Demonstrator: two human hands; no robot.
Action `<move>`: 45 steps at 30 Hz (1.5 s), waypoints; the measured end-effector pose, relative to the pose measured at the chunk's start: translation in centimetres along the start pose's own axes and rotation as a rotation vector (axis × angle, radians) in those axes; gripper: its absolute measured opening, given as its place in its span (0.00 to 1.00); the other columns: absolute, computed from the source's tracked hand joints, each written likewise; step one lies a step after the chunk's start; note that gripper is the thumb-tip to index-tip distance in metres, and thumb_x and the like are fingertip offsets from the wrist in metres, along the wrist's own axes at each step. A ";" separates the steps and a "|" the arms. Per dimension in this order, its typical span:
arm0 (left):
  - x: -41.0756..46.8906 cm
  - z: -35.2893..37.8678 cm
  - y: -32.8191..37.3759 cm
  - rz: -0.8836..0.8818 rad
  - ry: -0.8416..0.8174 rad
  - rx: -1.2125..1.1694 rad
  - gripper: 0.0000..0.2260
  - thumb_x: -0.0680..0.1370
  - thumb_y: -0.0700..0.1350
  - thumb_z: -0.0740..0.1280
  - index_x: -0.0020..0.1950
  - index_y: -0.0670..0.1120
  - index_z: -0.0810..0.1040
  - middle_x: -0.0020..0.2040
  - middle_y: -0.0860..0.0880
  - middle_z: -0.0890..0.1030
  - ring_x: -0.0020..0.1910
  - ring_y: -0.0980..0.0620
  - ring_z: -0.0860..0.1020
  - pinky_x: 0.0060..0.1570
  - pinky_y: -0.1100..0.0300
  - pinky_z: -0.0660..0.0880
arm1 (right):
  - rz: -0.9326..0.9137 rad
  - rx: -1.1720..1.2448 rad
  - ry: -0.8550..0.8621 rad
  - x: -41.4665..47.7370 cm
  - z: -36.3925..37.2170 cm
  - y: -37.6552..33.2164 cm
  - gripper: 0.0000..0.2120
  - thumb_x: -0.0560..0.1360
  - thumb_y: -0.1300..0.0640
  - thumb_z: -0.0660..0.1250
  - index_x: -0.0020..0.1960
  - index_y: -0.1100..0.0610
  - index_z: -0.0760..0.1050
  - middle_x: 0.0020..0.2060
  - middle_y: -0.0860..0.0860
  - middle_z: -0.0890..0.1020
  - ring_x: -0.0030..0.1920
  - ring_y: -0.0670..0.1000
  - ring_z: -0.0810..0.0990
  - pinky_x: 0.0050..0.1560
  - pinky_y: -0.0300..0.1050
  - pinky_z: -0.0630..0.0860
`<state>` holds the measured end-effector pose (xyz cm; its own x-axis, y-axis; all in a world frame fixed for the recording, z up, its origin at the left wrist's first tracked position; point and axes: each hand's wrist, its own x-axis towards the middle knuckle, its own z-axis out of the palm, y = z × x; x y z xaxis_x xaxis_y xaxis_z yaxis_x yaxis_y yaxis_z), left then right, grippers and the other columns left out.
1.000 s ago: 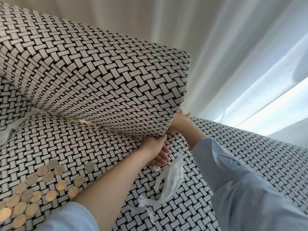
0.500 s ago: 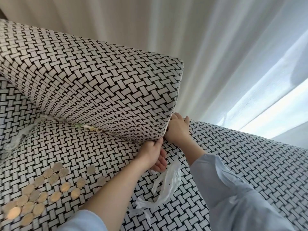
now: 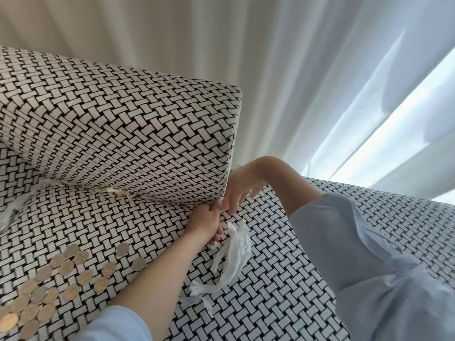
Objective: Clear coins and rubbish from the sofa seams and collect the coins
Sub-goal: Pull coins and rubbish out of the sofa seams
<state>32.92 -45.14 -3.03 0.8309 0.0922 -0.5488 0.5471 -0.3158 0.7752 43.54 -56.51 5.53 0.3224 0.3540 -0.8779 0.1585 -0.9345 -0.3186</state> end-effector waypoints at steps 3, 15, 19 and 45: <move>0.2 0.0 -0.1 -0.009 0.022 -0.025 0.26 0.82 0.59 0.55 0.36 0.39 0.73 0.25 0.46 0.75 0.17 0.53 0.70 0.21 0.63 0.69 | -0.008 -0.051 0.413 1.8 0.4 0.5 0.13 0.74 0.56 0.69 0.58 0.57 0.80 0.48 0.51 0.86 0.50 0.50 0.84 0.58 0.50 0.78; 0.8 -0.1 -0.6 0.035 0.015 -0.044 0.21 0.83 0.55 0.55 0.36 0.43 0.73 0.21 0.49 0.74 0.16 0.54 0.70 0.18 0.66 0.66 | 0.138 -0.347 0.594 7.7 3.6 1.5 0.38 0.77 0.44 0.58 0.80 0.47 0.41 0.79 0.55 0.39 0.77 0.58 0.34 0.70 0.70 0.31; 0.8 -0.1 -0.7 0.031 -0.008 -0.080 0.21 0.83 0.55 0.55 0.35 0.45 0.71 0.23 0.48 0.74 0.16 0.54 0.70 0.18 0.66 0.65 | 0.199 -0.362 0.550 8.4 2.7 1.3 0.41 0.77 0.40 0.57 0.79 0.49 0.36 0.79 0.55 0.37 0.77 0.59 0.32 0.70 0.70 0.31; -1.5 -3.2 -0.4 0.140 0.247 -0.184 0.12 0.80 0.43 0.58 0.39 0.47 0.77 0.27 0.52 0.78 0.21 0.55 0.72 0.22 0.63 0.68 | 0.031 -0.003 0.986 7.1 8.2 0.6 0.23 0.73 0.45 0.66 0.67 0.46 0.75 0.76 0.47 0.63 0.79 0.53 0.48 0.73 0.65 0.32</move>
<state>31.76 -42.17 -1.54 0.8867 0.2929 -0.3576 0.4160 -0.1682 0.8937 38.28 -54.87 -3.83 0.9599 0.2020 -0.1942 0.1384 -0.9443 -0.2985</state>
